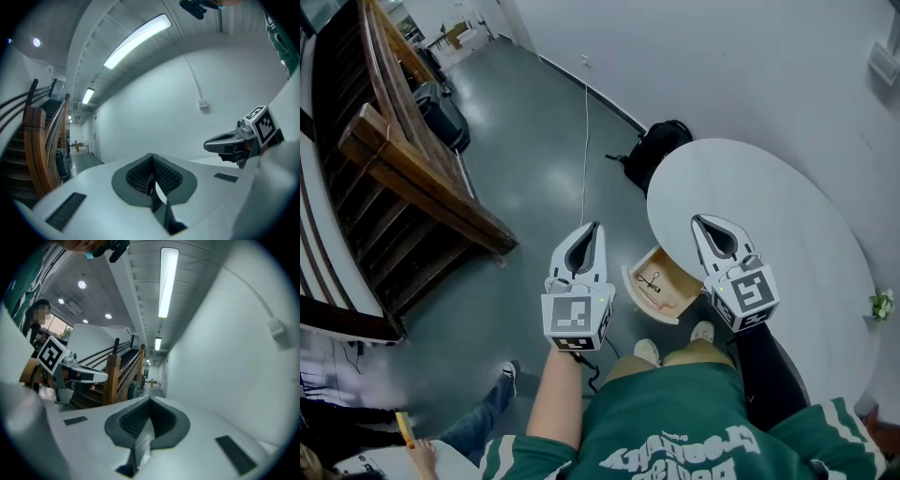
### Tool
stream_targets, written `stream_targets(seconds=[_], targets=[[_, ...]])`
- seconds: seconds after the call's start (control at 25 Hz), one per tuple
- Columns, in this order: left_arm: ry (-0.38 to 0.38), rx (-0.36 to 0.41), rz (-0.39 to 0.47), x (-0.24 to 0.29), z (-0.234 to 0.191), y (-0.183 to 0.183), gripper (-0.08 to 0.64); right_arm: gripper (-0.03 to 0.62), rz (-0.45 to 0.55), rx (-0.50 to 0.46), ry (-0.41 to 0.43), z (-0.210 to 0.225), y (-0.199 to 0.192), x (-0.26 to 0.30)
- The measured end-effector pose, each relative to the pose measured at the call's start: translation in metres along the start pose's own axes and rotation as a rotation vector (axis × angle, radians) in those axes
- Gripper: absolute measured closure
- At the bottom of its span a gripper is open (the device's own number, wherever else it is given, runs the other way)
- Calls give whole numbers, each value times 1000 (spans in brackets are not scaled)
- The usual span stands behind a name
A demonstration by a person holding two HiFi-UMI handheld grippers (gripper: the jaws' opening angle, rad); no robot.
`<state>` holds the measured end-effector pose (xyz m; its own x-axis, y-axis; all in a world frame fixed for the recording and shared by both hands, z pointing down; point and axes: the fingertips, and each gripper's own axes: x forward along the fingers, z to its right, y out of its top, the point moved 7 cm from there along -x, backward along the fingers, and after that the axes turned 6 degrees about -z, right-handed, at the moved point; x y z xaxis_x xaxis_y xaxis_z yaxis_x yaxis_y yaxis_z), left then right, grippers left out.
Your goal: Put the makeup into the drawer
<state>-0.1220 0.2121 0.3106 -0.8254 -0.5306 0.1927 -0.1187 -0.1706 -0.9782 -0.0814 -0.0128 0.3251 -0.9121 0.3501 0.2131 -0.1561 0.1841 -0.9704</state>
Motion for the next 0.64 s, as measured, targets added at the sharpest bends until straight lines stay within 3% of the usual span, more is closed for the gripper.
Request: stream_targets(seconds=[0.64], targets=[[0,2,-3,-3,0,-3,560,589,-6,-3,-2,-4,-4,0]])
